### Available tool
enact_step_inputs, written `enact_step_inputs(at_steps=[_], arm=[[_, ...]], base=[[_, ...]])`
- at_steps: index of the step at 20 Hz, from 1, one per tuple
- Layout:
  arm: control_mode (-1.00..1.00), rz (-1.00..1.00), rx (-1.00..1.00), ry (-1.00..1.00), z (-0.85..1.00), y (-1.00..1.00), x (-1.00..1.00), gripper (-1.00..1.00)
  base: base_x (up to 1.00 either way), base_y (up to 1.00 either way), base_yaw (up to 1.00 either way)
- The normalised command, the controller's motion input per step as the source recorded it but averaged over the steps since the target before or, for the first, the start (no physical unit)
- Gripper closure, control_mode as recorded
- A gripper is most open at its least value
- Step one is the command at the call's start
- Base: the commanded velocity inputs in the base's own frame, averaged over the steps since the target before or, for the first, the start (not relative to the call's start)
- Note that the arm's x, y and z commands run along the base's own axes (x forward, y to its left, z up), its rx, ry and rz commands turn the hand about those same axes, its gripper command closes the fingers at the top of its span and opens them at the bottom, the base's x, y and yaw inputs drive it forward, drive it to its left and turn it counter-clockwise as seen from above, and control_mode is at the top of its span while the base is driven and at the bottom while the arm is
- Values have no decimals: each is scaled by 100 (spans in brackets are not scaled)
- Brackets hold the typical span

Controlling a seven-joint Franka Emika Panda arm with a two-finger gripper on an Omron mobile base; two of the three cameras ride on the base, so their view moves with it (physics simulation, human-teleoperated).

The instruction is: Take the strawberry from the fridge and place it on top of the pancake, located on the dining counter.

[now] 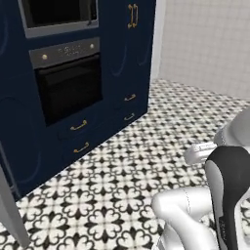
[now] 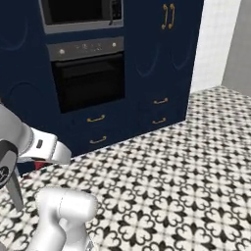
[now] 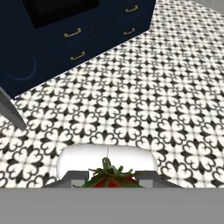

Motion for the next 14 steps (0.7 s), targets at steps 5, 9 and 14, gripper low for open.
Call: enact_step_inputs(at_steps=[5, 9, 14], arm=[[100, 0, 0, 0, 0, 0, 0, 100], [100, 0, 0, 0, 0, 0, 0, 100], [100, 0, 0, 0, 0, 0, 0, 100]], base=[[83, -15, -59], [85, -60, -52], [80, -12, -59]])
